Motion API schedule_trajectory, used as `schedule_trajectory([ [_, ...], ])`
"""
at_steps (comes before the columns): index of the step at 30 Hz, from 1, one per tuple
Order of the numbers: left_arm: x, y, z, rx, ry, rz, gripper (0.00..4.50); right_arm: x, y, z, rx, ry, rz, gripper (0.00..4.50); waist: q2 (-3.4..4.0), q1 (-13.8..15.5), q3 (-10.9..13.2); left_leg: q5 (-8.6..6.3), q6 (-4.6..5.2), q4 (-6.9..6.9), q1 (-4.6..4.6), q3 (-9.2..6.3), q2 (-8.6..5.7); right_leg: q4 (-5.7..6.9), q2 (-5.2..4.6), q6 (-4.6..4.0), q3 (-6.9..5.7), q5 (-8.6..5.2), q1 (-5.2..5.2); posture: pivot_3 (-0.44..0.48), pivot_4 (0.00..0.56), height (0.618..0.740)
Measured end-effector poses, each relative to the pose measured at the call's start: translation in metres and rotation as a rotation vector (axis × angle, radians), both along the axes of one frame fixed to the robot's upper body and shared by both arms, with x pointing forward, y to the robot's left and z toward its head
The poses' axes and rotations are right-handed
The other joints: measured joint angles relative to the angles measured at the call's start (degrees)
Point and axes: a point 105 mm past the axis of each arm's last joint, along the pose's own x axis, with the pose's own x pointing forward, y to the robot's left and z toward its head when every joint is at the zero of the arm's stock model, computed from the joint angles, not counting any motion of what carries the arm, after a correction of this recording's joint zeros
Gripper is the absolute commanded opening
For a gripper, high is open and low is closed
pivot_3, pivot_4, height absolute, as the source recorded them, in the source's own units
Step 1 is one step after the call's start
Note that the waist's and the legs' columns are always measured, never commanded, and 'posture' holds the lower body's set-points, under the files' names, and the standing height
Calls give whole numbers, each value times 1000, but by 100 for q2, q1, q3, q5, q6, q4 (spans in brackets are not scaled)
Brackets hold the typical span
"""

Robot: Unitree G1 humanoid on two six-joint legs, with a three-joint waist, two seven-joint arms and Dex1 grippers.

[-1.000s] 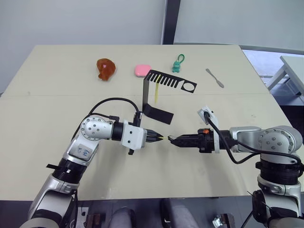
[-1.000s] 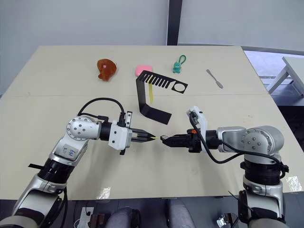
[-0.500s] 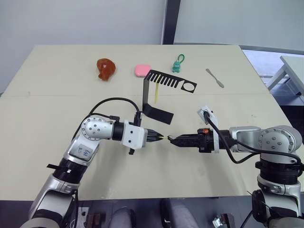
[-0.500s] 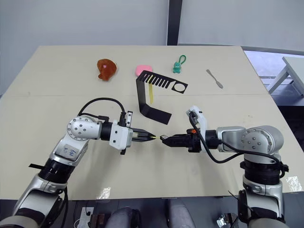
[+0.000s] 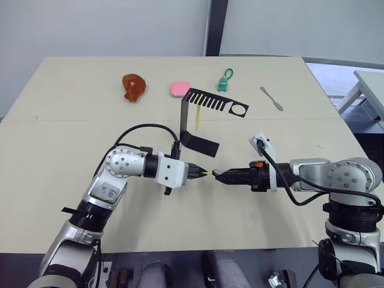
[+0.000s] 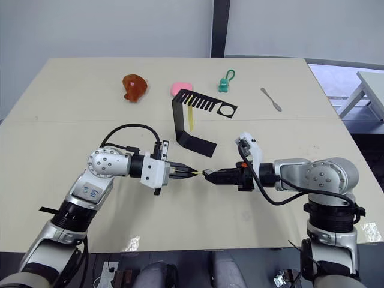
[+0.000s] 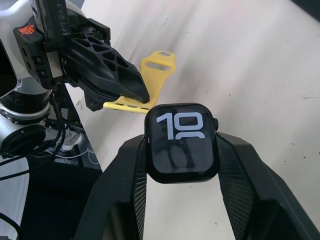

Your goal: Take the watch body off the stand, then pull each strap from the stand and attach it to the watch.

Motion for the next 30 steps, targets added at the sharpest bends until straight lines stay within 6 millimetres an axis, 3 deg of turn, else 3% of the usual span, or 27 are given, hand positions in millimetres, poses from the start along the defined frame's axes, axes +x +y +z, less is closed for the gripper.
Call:
schedule_trajectory([
  [30, 7, -8, -9, -5, 21, 14, 0, 1, 0, -1, -11, -2, -11, 1505, 0, 1, 0, 0, 0, 0, 0, 0, 0, 0, 0, 0, 0, 0, 0, 0, 150, 740],
])
